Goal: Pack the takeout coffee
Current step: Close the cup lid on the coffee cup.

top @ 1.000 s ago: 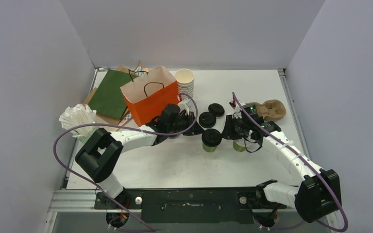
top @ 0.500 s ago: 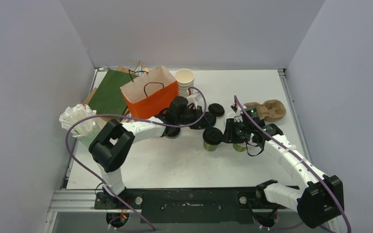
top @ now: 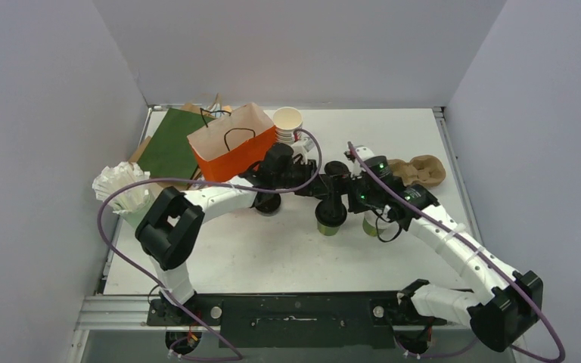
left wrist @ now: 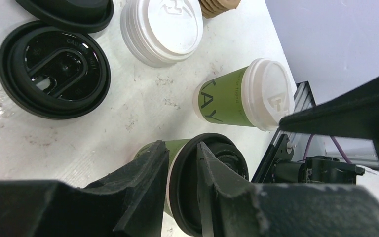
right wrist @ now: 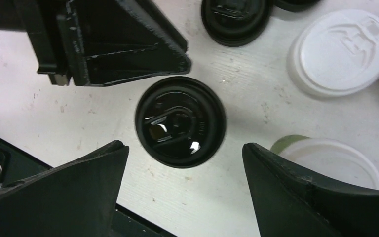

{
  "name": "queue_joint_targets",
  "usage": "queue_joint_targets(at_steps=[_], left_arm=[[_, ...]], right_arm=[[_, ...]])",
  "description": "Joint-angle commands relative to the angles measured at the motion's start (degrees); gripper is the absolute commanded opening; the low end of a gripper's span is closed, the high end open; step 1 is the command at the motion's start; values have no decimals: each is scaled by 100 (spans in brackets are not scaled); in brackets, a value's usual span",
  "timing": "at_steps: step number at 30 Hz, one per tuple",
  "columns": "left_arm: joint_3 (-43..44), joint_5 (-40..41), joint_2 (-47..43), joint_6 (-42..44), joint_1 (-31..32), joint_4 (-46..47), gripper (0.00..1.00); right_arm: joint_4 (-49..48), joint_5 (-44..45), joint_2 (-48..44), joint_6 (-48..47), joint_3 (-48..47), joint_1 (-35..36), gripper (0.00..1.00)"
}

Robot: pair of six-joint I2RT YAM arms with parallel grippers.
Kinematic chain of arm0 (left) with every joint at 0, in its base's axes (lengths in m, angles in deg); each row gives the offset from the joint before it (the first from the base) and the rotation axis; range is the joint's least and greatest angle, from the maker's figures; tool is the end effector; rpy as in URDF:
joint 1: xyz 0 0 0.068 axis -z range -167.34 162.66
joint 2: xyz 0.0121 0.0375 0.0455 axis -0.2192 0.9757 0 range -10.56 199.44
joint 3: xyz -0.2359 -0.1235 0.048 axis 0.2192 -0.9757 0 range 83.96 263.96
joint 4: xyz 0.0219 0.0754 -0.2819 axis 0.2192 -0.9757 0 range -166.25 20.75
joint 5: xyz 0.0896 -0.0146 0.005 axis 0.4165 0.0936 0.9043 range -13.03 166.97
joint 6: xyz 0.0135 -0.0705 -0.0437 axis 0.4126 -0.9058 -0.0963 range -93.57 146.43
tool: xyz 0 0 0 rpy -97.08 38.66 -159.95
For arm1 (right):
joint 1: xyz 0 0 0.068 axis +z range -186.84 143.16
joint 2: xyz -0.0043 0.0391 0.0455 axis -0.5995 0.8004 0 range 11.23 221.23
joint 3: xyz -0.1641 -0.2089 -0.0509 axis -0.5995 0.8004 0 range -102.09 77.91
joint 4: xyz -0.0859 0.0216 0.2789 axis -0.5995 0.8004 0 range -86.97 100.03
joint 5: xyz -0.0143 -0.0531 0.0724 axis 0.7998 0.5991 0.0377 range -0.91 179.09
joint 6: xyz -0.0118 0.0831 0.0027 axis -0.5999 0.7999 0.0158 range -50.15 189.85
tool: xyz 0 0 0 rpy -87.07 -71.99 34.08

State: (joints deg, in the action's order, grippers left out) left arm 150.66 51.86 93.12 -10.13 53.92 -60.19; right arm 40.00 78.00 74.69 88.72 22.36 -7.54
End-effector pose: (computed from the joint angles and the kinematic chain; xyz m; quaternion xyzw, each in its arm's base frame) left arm 0.3286 -0.3298 0.1825 0.1463 0.8310 -0.4610 0.2747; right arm 0.2464 0.1544 0.2656 -0.1204 0.9120 0.2373 0.3121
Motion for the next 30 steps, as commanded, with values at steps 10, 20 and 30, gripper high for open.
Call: queue_joint_targets(at_steps=[10, 20, 30], left_arm=[[-1555, 574, -1947, -217, -130, 465, 37], [-2607, 126, -2092, -1187, -117, 1747, 39], [-2720, -249, -1487, -1592, -91, 2724, 32]], right_arm=[[29, 1690, 803, 193, -619, 1163, 95], [-449, 798, 383, 322, -194, 266, 69], [-782, -305, 357, 319, 121, -256, 52]])
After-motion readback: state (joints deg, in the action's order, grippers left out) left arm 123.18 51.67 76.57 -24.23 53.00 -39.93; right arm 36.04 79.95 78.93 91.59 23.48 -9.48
